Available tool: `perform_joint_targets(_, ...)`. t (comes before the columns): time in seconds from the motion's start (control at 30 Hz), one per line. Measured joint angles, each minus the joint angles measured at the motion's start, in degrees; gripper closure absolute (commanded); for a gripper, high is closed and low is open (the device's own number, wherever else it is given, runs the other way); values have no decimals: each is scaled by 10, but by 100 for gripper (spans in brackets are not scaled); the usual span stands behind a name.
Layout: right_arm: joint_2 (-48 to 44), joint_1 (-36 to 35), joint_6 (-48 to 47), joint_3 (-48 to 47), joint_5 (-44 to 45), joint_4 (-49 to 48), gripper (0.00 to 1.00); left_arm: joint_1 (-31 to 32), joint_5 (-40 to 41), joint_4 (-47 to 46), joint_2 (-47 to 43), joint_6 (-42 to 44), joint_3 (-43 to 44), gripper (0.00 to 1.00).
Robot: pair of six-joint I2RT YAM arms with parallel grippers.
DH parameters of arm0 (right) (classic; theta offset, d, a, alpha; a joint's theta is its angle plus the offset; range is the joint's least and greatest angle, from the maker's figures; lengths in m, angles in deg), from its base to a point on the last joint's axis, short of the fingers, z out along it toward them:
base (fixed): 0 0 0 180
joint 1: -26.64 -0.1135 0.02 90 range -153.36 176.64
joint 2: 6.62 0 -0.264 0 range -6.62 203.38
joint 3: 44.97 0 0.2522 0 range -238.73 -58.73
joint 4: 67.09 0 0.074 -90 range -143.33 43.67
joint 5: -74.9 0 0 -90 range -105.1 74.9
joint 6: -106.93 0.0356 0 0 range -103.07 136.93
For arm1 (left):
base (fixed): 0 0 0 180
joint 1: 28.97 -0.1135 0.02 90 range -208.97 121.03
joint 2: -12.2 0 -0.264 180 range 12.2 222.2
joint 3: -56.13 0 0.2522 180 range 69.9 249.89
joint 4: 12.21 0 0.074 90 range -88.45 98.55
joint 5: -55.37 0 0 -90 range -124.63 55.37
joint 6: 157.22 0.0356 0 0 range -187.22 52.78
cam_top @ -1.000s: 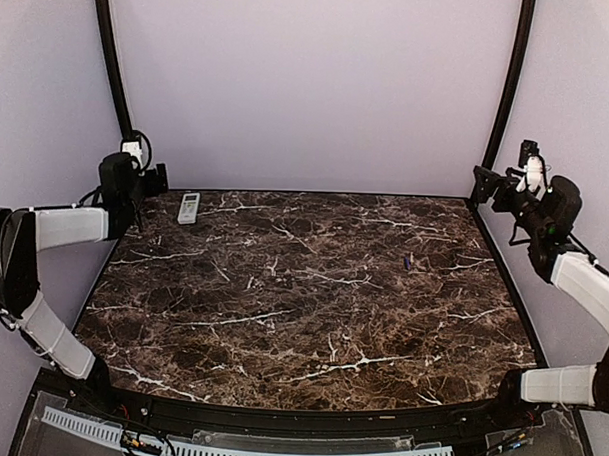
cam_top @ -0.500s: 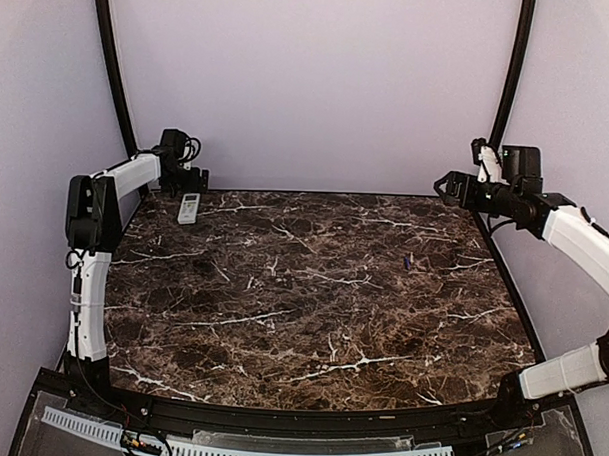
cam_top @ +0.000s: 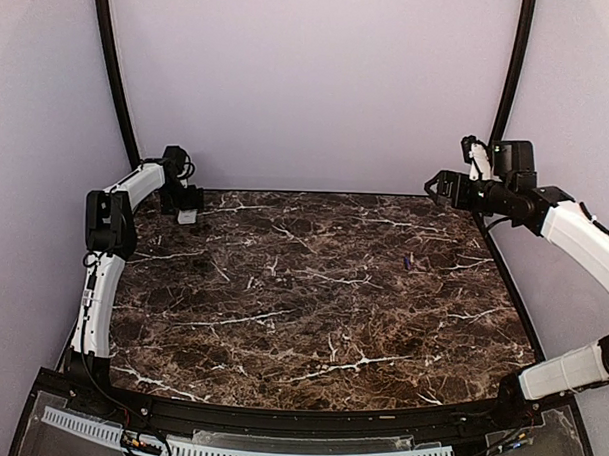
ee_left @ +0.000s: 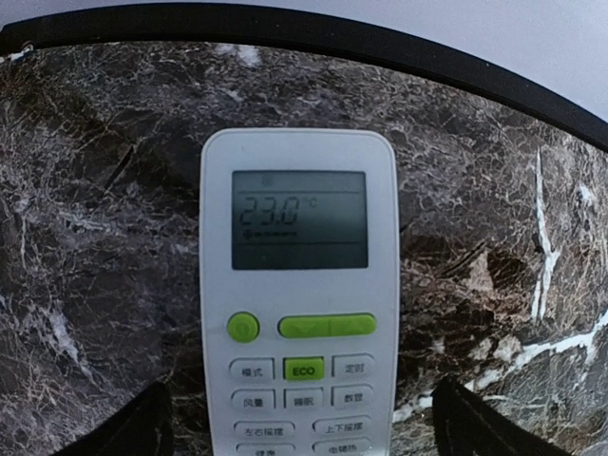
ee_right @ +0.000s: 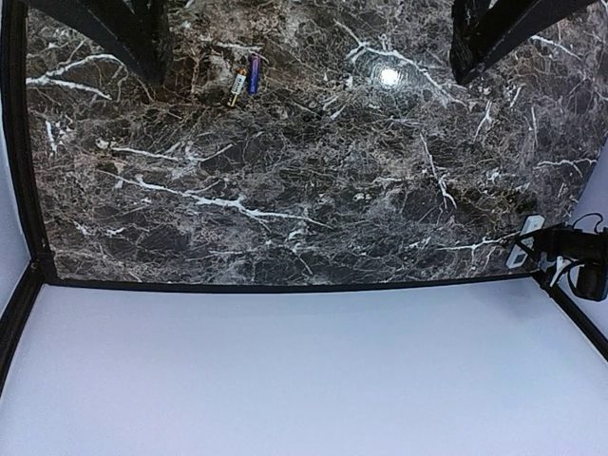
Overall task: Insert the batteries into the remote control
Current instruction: Pick up the remote control from the corner of the board.
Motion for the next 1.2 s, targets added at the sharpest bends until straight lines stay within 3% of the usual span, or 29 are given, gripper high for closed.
perform_joint_targets(0.23, -12, -2, 0, 0, 13, 0, 2, -4, -24, 17, 0, -15, 2, 38)
perform_joint_targets(0.57, -43, -3, 1, 0, 26, 4, 1, -7, -54, -19, -41, -17, -76, 97)
perform_joint_targets(0.7, -60, -3, 3, 2, 27, 9, 1, -6, -71, -45, -82, -18, -147, 100)
perform_joint_targets(0.9, -72, -10, 6, 3, -11, 8, 2, 19, -85, -130, -225, -15, -372, 100)
perform_joint_targets(1.03, -72, -49, -8, 3, -82, -6, 2, 83, -90, -235, -389, 7, -531, 100)
perform_joint_targets(1.2, -72, -146, -34, -5, -192, -55, 2, 206, -124, -386, -589, 45, -642, 100)
